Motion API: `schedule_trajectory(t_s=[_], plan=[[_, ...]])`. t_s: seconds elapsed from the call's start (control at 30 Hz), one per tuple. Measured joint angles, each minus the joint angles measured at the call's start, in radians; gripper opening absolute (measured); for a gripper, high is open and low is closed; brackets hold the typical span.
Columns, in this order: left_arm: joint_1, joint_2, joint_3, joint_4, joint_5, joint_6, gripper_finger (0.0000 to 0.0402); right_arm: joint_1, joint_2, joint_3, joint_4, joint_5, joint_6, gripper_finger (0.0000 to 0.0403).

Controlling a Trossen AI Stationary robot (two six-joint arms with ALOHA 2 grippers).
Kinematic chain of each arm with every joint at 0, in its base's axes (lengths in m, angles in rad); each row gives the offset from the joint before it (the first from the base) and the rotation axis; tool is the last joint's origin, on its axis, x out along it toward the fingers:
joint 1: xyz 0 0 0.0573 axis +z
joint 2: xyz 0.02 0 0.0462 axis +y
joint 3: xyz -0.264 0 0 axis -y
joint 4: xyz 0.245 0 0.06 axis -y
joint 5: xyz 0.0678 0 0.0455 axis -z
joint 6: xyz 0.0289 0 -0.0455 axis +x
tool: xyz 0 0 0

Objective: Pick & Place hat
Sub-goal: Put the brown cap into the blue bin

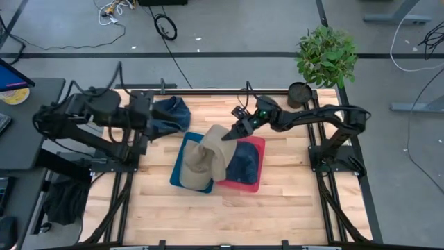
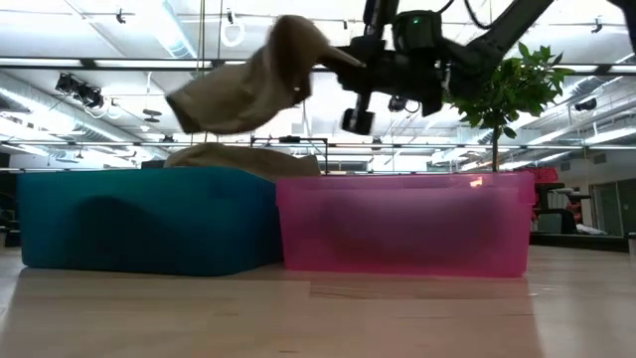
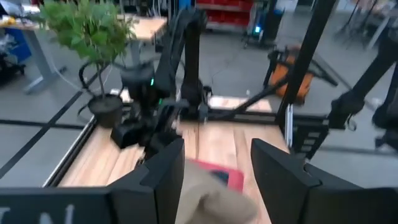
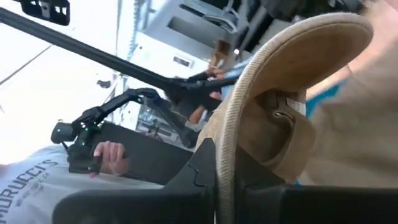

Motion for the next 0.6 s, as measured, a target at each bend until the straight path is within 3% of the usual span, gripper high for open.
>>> schedule_trajectory(t_s=[0.1,0.33,0.6], plan=[[0.000,-0.002,0.000,0.033,0.000,-0.016,0.0188,0.000,0.070,0.065,0.029,-0.031,-0.002,0.0006],[0.000,0.002,0.000,0.035,-0.037,-0.022,0.0188,0.000,0.230,0.260,0.025,-0.227,-0.026,0.0004],[0.001,0.001,0.000,0.034,-0.071,-0.044,0.0188,0.000,0.343,0.348,0.012,-0.257,-0.024,0.0004]])
